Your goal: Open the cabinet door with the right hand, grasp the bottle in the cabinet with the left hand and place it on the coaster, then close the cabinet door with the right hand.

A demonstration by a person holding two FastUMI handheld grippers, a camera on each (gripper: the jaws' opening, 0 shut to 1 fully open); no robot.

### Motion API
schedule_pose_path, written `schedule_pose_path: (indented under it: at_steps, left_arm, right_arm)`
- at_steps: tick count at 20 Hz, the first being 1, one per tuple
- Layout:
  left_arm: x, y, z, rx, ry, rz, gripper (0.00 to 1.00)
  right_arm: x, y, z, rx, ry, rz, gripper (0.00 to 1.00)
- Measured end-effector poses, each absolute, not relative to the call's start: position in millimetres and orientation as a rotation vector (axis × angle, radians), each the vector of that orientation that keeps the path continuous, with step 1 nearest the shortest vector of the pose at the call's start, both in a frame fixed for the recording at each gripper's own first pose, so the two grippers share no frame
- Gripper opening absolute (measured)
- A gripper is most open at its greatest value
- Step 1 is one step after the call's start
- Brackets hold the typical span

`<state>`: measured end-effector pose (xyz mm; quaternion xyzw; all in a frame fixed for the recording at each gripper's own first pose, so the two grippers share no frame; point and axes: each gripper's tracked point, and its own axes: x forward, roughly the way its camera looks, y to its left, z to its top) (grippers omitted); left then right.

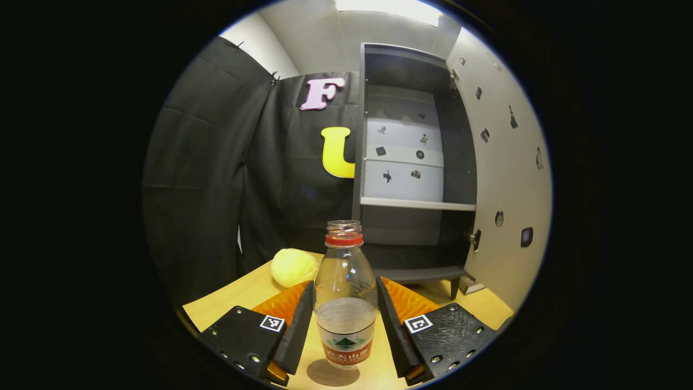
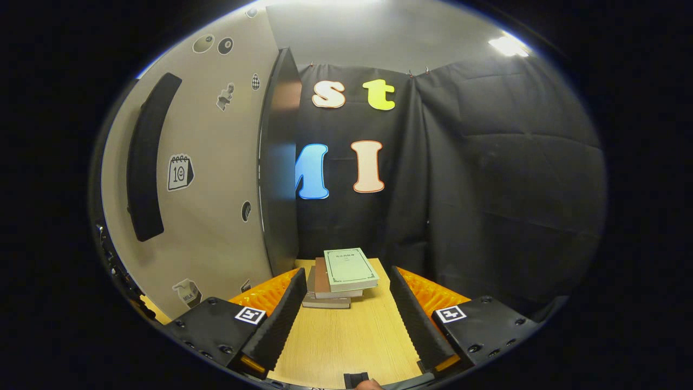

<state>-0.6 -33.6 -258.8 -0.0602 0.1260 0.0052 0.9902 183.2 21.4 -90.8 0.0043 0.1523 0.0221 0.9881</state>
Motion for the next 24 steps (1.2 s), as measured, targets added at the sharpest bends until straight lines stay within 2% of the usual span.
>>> schedule_pose_path:
  at_steps: [12, 13, 14, 16, 17, 24]
  left_arm:
    - [-22.0, -24.2, -319.1, -0.134, 0.301, 0.079, 0.63]
    - [-25.7, -26.2, -322.4, -0.126, 0.308, 0.082, 0.6]
    - [-26.1, -29.0, -318.1, -0.119, 0.292, 0.078, 0.63]
    - [-29.4, -31.5, -320.6, -0.087, 0.294, 0.078, 0.61]
    - [-29.2, -33.2, -320.4, -0.077, 0.293, 0.074, 0.65]
    - [-27.4, -32.7, -299.3, -0.047, 0.292, 0.076, 0.66]
  right_arm:
    - [184.5, 17.9, -100.4, 0.035, 0.317, 0.031, 0.98]
    - [184.6, 19.2, -100.0, 0.035, 0.316, 0.034, 0.98]
    - [185.6, 21.3, -100.4, 0.035, 0.318, 0.038, 0.98]
    - [186.0, 23.7, -100.5, 0.035, 0.318, 0.046, 0.98]
    - [185.6, 24.8, -99.9, 0.036, 0.317, 0.05, 0.98]
    - [187.7, 30.1, -95.8, 0.046, 0.308, 0.066, 0.98]
